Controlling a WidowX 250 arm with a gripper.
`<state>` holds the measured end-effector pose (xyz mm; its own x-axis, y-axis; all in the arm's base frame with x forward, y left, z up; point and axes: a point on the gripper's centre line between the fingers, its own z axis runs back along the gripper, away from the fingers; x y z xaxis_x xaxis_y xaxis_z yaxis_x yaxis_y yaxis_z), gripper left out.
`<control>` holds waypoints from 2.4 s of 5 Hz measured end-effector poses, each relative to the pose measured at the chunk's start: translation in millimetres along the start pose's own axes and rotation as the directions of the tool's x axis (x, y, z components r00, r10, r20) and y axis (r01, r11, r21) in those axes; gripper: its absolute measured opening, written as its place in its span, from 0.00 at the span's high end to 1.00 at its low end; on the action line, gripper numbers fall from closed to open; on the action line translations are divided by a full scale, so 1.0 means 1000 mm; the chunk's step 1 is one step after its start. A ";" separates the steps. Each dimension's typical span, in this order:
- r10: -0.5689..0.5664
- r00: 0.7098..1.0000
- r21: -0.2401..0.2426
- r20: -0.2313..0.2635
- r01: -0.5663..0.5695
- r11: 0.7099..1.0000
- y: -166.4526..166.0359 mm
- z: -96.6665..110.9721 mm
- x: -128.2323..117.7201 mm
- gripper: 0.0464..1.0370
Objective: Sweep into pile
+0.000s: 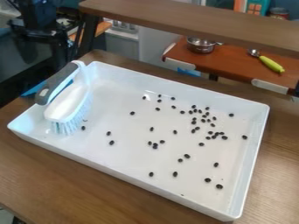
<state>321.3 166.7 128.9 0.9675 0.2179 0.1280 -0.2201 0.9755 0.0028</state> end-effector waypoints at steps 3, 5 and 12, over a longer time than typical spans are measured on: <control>0.064 0.998 0.088 -0.005 -0.064 0.994 -0.003 -0.016 0.002 0.04; 0.068 0.993 0.048 -0.099 -0.064 0.997 -0.005 -0.039 -0.006 0.04; 0.063 0.988 0.055 -0.142 -0.056 0.997 -0.024 -0.054 -0.017 0.54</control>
<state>317.0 141.3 73.0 0.9595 0.2815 -0.0143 -0.2805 0.9585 0.0506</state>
